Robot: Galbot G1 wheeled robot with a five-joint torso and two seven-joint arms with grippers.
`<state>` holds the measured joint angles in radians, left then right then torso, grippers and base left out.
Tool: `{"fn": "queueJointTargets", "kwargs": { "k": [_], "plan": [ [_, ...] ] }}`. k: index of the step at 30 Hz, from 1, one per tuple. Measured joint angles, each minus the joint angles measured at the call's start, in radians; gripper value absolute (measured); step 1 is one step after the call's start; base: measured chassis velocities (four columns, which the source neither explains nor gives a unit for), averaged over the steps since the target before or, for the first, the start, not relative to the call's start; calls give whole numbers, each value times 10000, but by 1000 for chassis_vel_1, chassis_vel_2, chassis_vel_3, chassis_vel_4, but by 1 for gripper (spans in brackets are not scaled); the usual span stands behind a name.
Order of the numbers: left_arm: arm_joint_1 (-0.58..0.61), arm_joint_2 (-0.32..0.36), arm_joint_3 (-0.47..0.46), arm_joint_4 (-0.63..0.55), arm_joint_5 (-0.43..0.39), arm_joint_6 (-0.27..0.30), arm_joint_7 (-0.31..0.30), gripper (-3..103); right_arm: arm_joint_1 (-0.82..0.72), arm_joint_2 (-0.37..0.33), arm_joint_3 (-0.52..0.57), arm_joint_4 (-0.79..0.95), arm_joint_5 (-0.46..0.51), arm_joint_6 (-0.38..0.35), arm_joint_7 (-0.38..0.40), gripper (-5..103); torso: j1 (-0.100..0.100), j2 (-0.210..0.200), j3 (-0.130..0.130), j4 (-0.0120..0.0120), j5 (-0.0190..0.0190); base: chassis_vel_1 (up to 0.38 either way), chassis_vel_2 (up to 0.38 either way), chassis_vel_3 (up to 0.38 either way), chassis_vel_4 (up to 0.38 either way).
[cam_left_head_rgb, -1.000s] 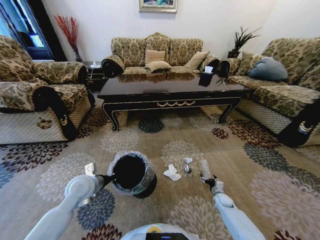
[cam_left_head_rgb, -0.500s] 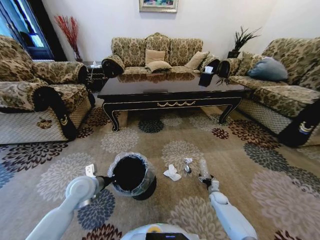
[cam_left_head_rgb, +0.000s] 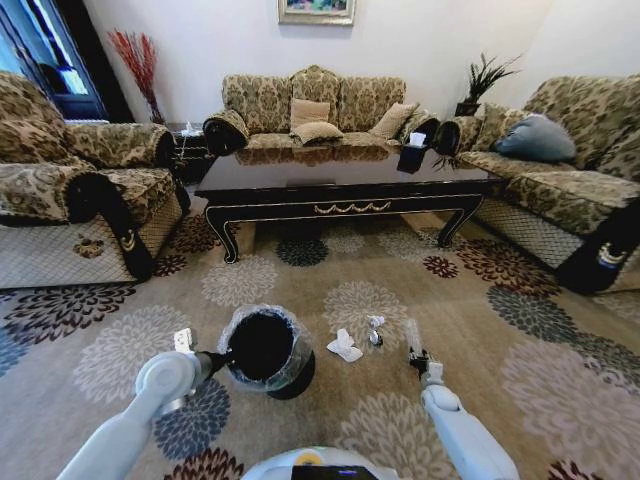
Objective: Move to the front of the table and pick up the trash from the floor, then place it into the trash bin.
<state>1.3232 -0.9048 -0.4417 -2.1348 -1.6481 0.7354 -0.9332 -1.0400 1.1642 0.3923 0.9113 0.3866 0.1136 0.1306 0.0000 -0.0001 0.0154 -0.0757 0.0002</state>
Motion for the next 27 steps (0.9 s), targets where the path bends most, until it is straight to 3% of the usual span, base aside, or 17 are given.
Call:
{"fn": "queueJointTargets", "kwargs": {
  "k": [5,15,24,26,27],
  "plan": [
    [7,-56,39,-12,-80,0,9,0,-245,-179,83,449,169,-89,81,22,0,1,1,1,-2,0,0,0,0],
    [-377,-27,522,-45,-180,1,1,0,-1315,-891,517,2562,622,-178,311,21,0,0,0,1,0,0,0,0,0],
    [-1058,-164,1602,282,-161,0,-118,0,-3587,-1093,1125,6831,10,167,299,21,0,1,0,0,-3,0,0,0,0],
    [-1080,-167,1650,271,-153,0,-128,0,-3635,-1085,1112,7017,-9,168,303,21,-1,1,0,2,-2,0,0,0,0],
    [-1645,-152,2351,296,-140,3,-238,0,-4270,-921,1086,8690,-144,207,307,21,-1,1,0,4,-4,0,0,0,0]
  ]
}}
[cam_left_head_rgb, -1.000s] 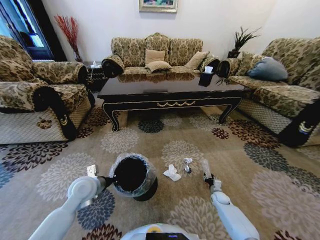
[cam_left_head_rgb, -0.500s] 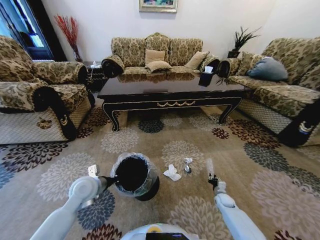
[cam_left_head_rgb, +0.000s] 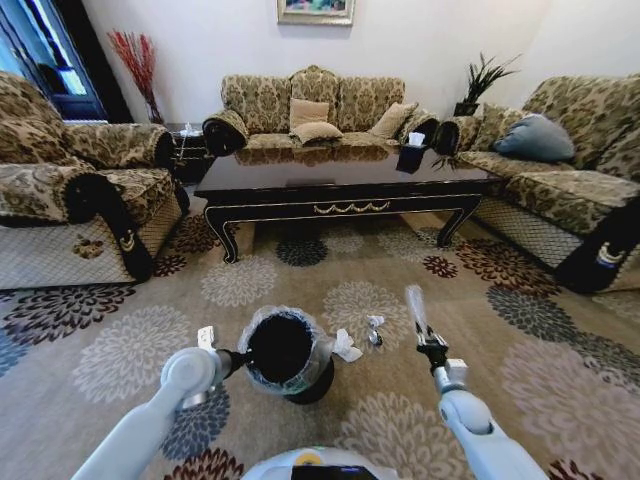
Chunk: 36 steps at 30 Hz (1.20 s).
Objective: Move to the front of the table and pick up the trash from the floor, then place it into the trash bin.
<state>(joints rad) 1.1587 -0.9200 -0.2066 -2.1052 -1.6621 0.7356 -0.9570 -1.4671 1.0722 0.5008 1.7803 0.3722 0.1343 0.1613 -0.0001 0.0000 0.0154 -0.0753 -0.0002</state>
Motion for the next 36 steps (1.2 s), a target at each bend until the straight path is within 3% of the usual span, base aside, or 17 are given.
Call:
{"fn": "queueJointTargets", "kwargs": {
  "k": [4,12,23,28,36],
  "plan": [
    [-719,120,786,199,-17,-1,-88,0,-570,150,0,1126,-341,86,-53,21,1,1,0,-11,1,0,0,0,0],
    [-2251,45,2303,967,-43,-4,-281,0,-1445,425,-283,2884,-1292,284,-304,21,1,0,0,-6,2,0,0,0,0],
    [-3984,-499,3820,1768,-202,-7,-784,0,-1718,541,-728,3753,-1692,419,-611,21,0,0,1,-6,2,0,0,0,0],
    [-4926,-733,4923,2122,-530,-4,-1149,0,-1920,742,-1110,4009,-1970,554,-843,21,1,0,2,-6,1,0,0,0,0],
    [-5707,-960,5733,2175,-964,-5,-1644,0,-2107,1487,-1787,4009,-2487,770,-1144,21,1,0,1,-4,2,0,0,0,0]
  ]
}}
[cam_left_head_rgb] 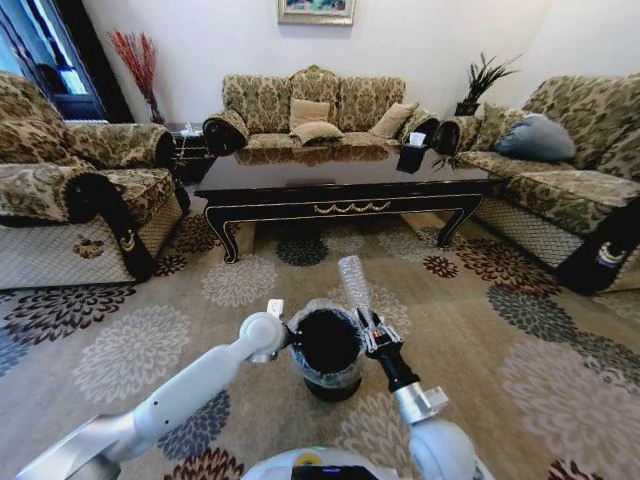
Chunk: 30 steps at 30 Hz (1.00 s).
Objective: Move to the front of the table and pick up the trash from the floor, then place it into the trash bin.
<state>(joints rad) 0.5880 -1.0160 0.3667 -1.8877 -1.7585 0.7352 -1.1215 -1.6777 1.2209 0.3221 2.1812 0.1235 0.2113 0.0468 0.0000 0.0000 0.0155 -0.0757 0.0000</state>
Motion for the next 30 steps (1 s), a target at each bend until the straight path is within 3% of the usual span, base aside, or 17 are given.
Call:
{"fn": "queueJointTargets", "kwargs": {
  "k": [17,21,23,27,29,30],
  "plan": [
    [-131,0,92,-185,-248,4,-45,0,-308,600,-669,-504,-755,48,-111,19,0,0,0,1,0,0,0,0,0],
    [-169,33,-35,-188,-280,4,-44,0,-485,714,-787,-549,-964,69,-157,40,0,0,0,-2,-2,0,0,0,0],
    [-143,60,-102,-190,-274,3,-45,0,-543,744,-790,-533,-1023,69,-167,40,0,0,0,-2,0,0,0,0,0],
    [9,244,-246,-368,-296,3,-35,0,-690,857,-918,-467,-1169,69,-182,62,0,0,0,0,-1,0,0,0,0],
    [37,277,-260,-380,-295,3,-22,0,-685,862,-924,-471,-1177,69,-182,62,0,0,-1,1,-1,0,0,0,0],
    [76,304,-298,-384,-290,3,-7,0,-675,862,-925,-473,-1176,69,-180,68,0,0,0,0,-1,0,0,0,0]
  ]
}}
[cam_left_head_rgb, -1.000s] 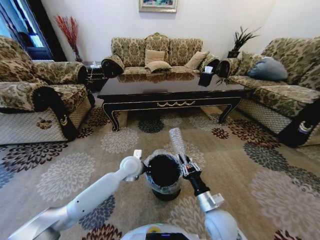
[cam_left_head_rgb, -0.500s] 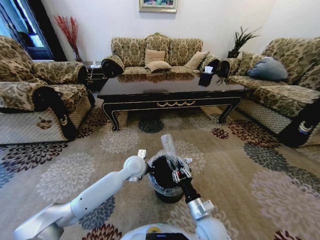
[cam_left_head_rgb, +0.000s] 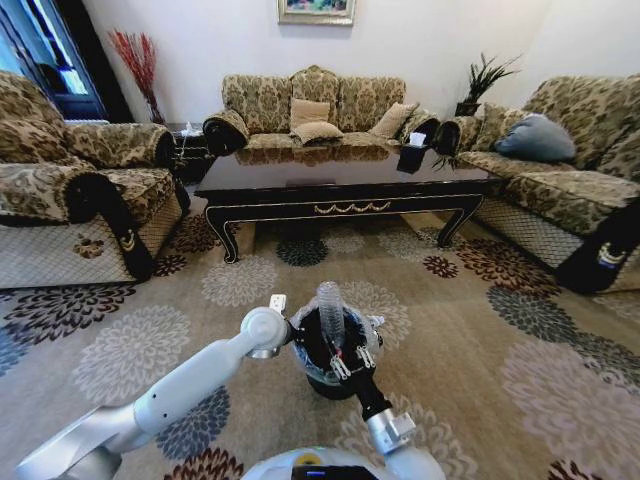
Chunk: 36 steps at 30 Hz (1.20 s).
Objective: Move to the front of the table and pick up the trash from the floor, then place it into the trash bin.
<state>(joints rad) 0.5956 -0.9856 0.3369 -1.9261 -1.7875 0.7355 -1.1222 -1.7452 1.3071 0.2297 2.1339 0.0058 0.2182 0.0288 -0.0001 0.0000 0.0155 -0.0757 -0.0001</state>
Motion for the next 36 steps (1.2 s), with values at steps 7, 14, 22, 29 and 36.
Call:
{"fn": "queueJointTargets", "kwargs": {
  "k": [7,14,22,29,36],
  "plan": [
    [380,156,-298,-58,66,0,16,0,39,-22,41,10,125,0,53,94,0,0,0,0,0,0,0,0,0],
    [730,458,-758,-165,208,0,183,0,35,61,62,132,137,-25,121,100,0,0,0,-3,-1,0,0,0,0],
    [1615,1360,-2505,-407,207,-4,650,0,252,104,235,179,579,-136,382,100,0,0,0,-5,-1,0,0,0,0],
    [3437,2140,-4206,-550,825,0,1400,0,1050,-179,820,-139,1579,-513,767,100,0,0,0,8,-4,0,0,0,0],
    [3648,2217,-4791,-232,995,-1,1697,0,2059,-523,1800,-1598,2483,-613,1039,100,0,0,0,-8,1,0,0,0,0]
  ]
}}
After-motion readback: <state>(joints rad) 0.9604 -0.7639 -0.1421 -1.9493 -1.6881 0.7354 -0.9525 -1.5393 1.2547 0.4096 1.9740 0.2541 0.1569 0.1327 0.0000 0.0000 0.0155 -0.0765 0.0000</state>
